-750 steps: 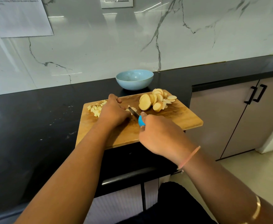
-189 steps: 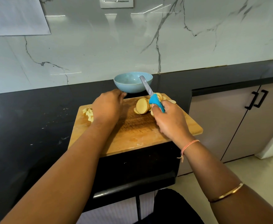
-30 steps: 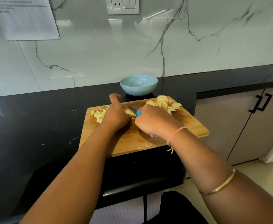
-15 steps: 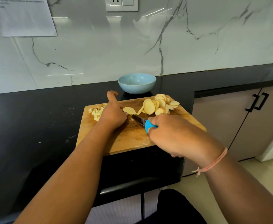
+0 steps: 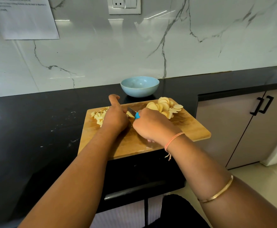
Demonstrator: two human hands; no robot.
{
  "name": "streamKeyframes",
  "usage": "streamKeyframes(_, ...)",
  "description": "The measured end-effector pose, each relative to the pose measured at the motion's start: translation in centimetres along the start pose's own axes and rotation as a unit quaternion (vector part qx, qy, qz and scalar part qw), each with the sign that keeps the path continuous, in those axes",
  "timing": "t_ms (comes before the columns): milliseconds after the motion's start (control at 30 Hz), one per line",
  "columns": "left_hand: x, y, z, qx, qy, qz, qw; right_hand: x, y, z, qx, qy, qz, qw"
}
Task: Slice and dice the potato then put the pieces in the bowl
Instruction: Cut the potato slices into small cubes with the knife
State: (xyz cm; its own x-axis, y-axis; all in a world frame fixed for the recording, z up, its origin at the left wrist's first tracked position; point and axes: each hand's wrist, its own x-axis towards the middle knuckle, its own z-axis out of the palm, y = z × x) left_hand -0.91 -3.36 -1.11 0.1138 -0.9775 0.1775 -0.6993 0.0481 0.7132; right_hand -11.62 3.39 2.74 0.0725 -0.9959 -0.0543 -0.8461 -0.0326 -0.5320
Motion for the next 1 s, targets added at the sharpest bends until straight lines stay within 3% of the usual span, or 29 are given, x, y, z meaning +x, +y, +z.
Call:
streamKeyframes(333,0.1,-0.1,0.4,0.009,0.025,0.012,1.0,-0.9,-0.3,-0.5,0.021,-0.055,0.036,0.998)
streamKeyframes(533,0.2,-0.1,0.5,0.0,0.031,0.008,0.999,-3.5,0.4,-1.0,-0.007,-0.064,0.006,0.998)
streamKeyframes(867,-0.8,0.8,0.3,0.027,0.038,0.061,0.997,-5.8,2.5,-1.8,-0.021,0.012,-0.01,1.0)
streamKeyframes(1000,-1.3,1.3,0.9,0.09,0.032,0.086,0.992,-6.1,3.5,-2.3,-0.031,0.034,0.012,0.999)
